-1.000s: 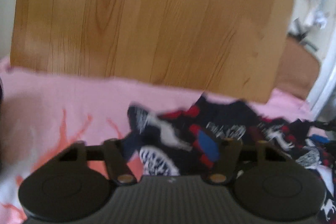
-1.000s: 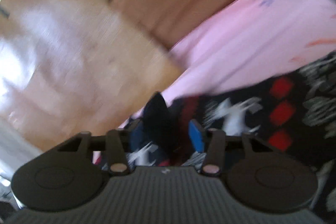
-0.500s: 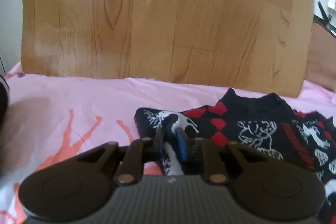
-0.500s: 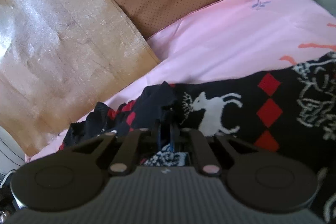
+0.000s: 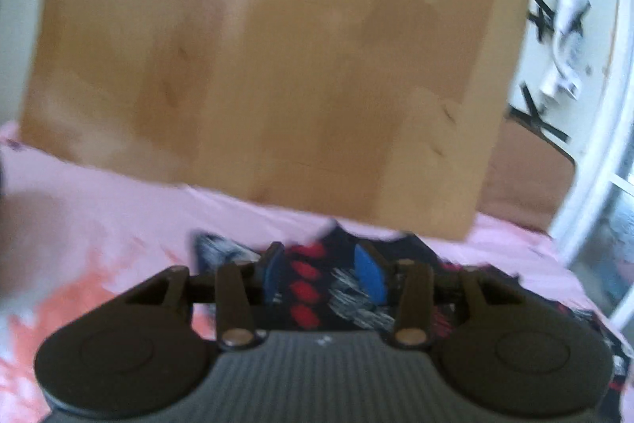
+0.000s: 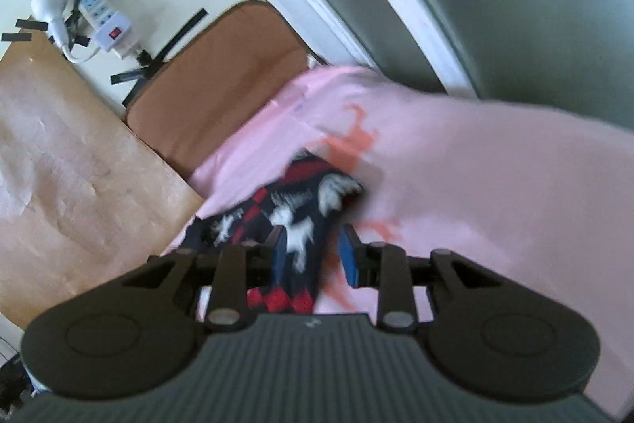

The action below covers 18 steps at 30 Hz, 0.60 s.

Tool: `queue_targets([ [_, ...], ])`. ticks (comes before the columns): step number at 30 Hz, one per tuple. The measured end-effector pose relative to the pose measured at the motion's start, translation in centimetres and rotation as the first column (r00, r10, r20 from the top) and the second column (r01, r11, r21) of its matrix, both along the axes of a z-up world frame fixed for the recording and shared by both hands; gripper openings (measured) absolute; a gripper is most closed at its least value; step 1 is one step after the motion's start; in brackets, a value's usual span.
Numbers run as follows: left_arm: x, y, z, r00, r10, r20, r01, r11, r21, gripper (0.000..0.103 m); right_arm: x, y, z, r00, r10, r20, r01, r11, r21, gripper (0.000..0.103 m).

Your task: Fold small clothes

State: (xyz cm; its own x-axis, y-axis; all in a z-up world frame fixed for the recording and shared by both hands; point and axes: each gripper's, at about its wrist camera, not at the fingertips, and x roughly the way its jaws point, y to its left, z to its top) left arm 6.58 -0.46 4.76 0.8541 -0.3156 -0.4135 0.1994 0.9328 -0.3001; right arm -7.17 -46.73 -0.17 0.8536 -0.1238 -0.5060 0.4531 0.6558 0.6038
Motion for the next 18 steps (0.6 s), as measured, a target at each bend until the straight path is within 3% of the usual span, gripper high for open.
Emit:
queue_targets([
  [4, 1.8, -2.1, -3.4, 0.993, -0.045, -0.108, 0.052, 0.997, 0.058, 0.039, 1.0, 1.1, -0.6, 0.999, 0.022, -0.026, -0.022, 1.000, -0.006, 0.035],
  [5, 2.1, -2.5, -3.5, 0.989, -0.048, -0.143, 0.061, 0.994, 0.085, 0.038, 1.6, 1.1, -0.9, 0.999, 0.024, -0.035, -0.024, 1.000, -0.007, 0.040],
  [7, 2.7, -2.6, -3.6, 0.984, -0.049, -0.169, 0.065, 0.994, 0.093, 0.041, 2.5, 0.6, -1.4, 0.999, 0.001, -0.033, -0.001, 1.000, -0.006, 0.040],
  [8, 2.9, -2.6, -3.8, 0.982, -0.053, -0.182, 0.072, 0.993, 0.096, 0.041, 3.1, 0.4, -1.3, 0.999, 0.002, -0.034, -0.002, 1.000, -0.001, 0.036],
  [9, 3.0, -2.6, -3.8, 0.982, -0.056, -0.179, 0.075, 0.992, 0.099, 0.043, 4.0, 0.2, -1.2, 0.999, 0.026, -0.040, -0.026, 1.000, 0.018, 0.007],
  [11, 3.1, -2.7, -3.6, 0.983, -0.064, -0.170, 0.082, 0.992, 0.098, 0.044, 5.3, -0.2, -0.3, 0.997, 0.072, 0.008, -0.072, 0.993, 0.094, 0.009],
  [14, 2.1, -1.0, -3.5, 0.989, -0.095, -0.116, 0.095, 0.995, -0.001, 0.046, 7.6, 0.8, 4.2, 0.983, 0.122, 0.137, -0.134, 0.987, 0.084, 0.009],
  [18, 1.6, 2.4, -2.8, 0.996, -0.063, -0.069, 0.053, 0.989, -0.140, 0.048, 13.1, 4.8, 10.8, 0.927, 0.256, 0.274, -0.286, 0.955, 0.077, 0.009],
])
